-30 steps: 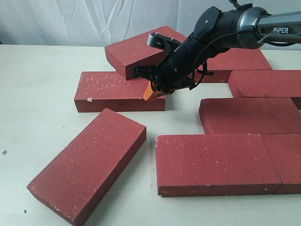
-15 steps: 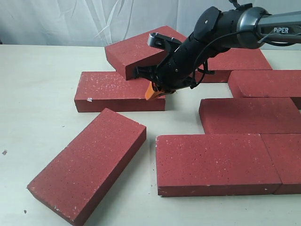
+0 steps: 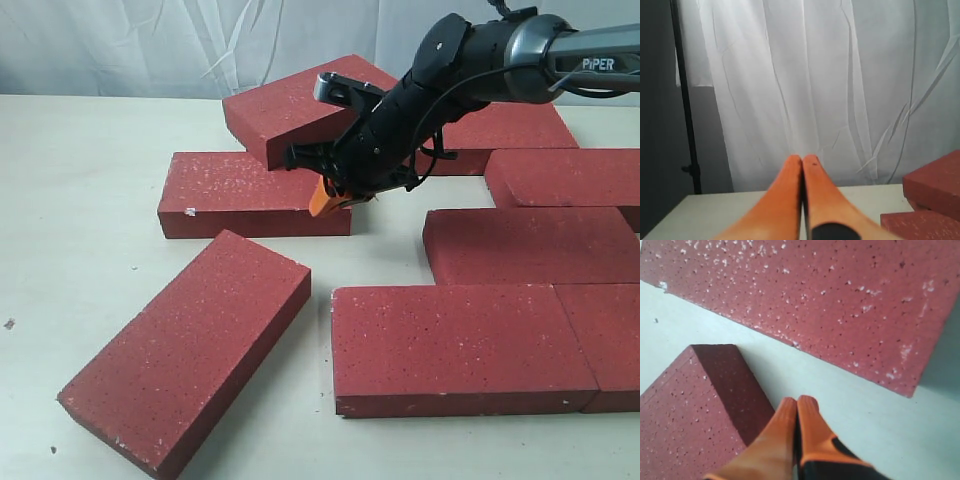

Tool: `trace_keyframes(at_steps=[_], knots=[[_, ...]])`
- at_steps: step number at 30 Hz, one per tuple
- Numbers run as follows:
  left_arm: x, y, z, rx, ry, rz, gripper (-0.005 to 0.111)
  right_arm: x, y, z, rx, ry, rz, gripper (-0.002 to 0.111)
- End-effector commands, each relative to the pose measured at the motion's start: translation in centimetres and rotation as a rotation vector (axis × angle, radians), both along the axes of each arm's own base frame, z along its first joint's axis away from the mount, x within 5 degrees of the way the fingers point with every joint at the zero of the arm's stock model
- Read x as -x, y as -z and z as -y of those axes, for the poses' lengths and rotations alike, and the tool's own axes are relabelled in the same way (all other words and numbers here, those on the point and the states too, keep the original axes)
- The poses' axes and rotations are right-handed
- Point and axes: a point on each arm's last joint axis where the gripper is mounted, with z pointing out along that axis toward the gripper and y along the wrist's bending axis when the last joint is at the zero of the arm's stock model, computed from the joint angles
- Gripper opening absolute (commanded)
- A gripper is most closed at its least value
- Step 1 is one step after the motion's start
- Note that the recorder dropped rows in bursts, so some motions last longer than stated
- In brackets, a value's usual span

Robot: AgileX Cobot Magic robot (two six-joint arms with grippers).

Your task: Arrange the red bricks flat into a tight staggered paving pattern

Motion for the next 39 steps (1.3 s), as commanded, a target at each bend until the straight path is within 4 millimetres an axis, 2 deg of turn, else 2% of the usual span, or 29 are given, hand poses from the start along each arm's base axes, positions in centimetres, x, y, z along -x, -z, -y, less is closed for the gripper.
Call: trace_keyframes(at_steps=[1,6,15,18,28,33,39], knots=[[-0.6,-1.9,0.0,0.019,0.006,-0.119,0.0,0.0,-0.3,0.3,0.002,-0.003,0.008,-0.001],[-2.5,-3.6,0.0,0.036,0.009,-0.296,0.0,0.1,-0.3,0.3,0.003,-0.007,0.001,-0.001],[-8.3,-3.8,0.0,0.044,0.009,-0.726,0.0,0.1,-0.3,0.3,0.003,-0.009,-0.002,-0.001],[-10.9,-3.1,-0.1,0.047,0.008,-0.85,0.0,0.2,-0.3,0.3,0.004,-0.015,-0.011,-0.001],[-18.7,-1.1,-0.2,0.048,0.013,-1.105,0.0,0.3,-0.3,0.3,0.003,-0.019,-0.019,-0.001],[-22.0,0.6,-0.1,0.058,0.024,-1.244,0.0,0.3,-0.3,0.3,0.003,-0.019,-0.019,-0.001],[-25.4,3.6,0.6,0.061,0.127,-1.35,0.0,0.3,-0.4,0.4,0.007,-0.031,-0.017,-0.001]])
